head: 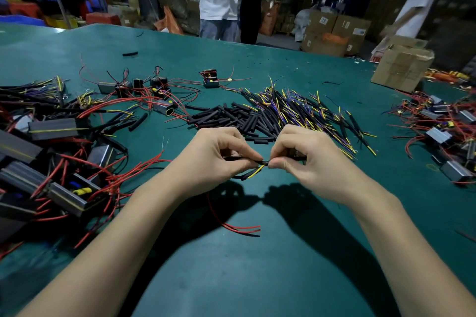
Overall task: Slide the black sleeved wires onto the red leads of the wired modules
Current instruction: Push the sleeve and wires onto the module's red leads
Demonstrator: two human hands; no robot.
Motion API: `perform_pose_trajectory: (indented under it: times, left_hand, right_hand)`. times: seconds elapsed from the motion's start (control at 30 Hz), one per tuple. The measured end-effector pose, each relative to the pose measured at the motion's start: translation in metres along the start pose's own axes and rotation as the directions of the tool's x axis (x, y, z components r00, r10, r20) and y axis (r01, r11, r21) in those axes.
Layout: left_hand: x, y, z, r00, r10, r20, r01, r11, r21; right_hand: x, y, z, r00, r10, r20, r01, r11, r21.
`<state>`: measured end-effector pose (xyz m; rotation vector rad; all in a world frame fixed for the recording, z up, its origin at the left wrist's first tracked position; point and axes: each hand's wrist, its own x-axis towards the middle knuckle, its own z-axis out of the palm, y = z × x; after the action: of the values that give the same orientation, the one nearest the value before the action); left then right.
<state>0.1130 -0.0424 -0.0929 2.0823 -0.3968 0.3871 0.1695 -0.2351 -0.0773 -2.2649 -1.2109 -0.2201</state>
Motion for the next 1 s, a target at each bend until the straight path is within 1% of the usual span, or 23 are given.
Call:
perform_pose_trajectory:
  times: [0.13, 0.23, 0.3, 0.37, 0.43, 0.5, 0.53, 0.57, 0.63, 0.73, 0.83, 0.9, 0.93, 1.0]
  left_hand:
    - [0.000, -0.004, 0.003, 1.000, 0.005, 0.011, -0.006, 0.996, 0.090]
    - [0.001, -0.004, 0.002, 0.999, -0.032, 0.020, 0.029, 0.989, 0.148]
    - [0.002, -0.004, -0.002, 0.998, -0.062, 0.023, 0.056, 0.981, 0.187]
    - [0.001, -0.005, -0.009, 0.989, -0.147, 0.027, 0.138, 0.967, 0.217]
    - [0.000, -0.006, -0.017, 0.963, -0.256, 0.083, 0.224, 0.933, 0.282]
    - [-0.003, -0.006, -0.021, 0.911, -0.377, 0.168, 0.290, 0.874, 0.391]
    - [-0.004, -0.006, -0.022, 0.885, -0.425, 0.189, 0.309, 0.841, 0.444]
    - [-0.004, -0.007, -0.021, 0.867, -0.458, 0.195, 0.323, 0.816, 0.480]
    - [-0.004, -0.008, -0.021, 0.861, -0.474, 0.183, 0.335, 0.801, 0.497]
    - [-0.004, -0.011, -0.020, 0.893, -0.421, 0.160, 0.313, 0.836, 0.451]
    - [-0.003, -0.013, -0.022, 0.924, -0.367, 0.105, 0.312, 0.885, 0.346]
    - [-0.002, -0.013, -0.023, 0.945, -0.324, 0.046, 0.301, 0.916, 0.266]
    - [-0.001, -0.011, -0.023, 0.954, -0.299, 0.013, 0.290, 0.936, 0.201]
    - [0.001, -0.006, -0.026, 0.969, -0.241, -0.051, 0.240, 0.971, -0.013]
  right_hand:
    - [0.000, 0.003, 0.007, 1.000, 0.019, 0.017, -0.019, 1.000, 0.012]
    - [0.000, 0.006, 0.011, 0.999, 0.049, -0.016, -0.048, 0.998, 0.037]
    - [0.000, 0.009, 0.012, 0.994, 0.094, -0.048, -0.090, 0.993, 0.076]
    - [-0.001, 0.013, 0.012, 0.988, 0.137, -0.066, -0.131, 0.987, 0.090]
    - [-0.002, 0.014, 0.011, 0.985, 0.159, -0.067, -0.154, 0.986, 0.070]
    - [-0.002, 0.013, 0.011, 0.986, 0.148, -0.081, -0.143, 0.988, 0.065]
    - [-0.002, 0.012, 0.011, 0.986, 0.136, -0.098, -0.129, 0.989, 0.072]
    - [-0.001, 0.010, 0.011, 0.985, 0.124, -0.122, -0.115, 0.991, 0.072]
    - [0.000, 0.006, 0.011, 0.976, 0.091, -0.198, -0.090, 0.996, 0.010]
    - [0.005, -0.003, 0.007, 0.954, -0.013, -0.298, -0.014, 0.996, -0.086]
    - [0.015, -0.014, 0.001, 0.949, -0.164, -0.271, 0.116, 0.976, -0.184]
    - [0.023, -0.022, -0.006, 0.941, -0.225, -0.252, 0.154, 0.949, -0.274]
    - [0.028, -0.026, -0.011, 0.935, -0.252, -0.251, 0.167, 0.934, -0.315]
    - [0.040, -0.037, -0.022, 0.916, -0.315, -0.248, 0.209, 0.903, -0.374]
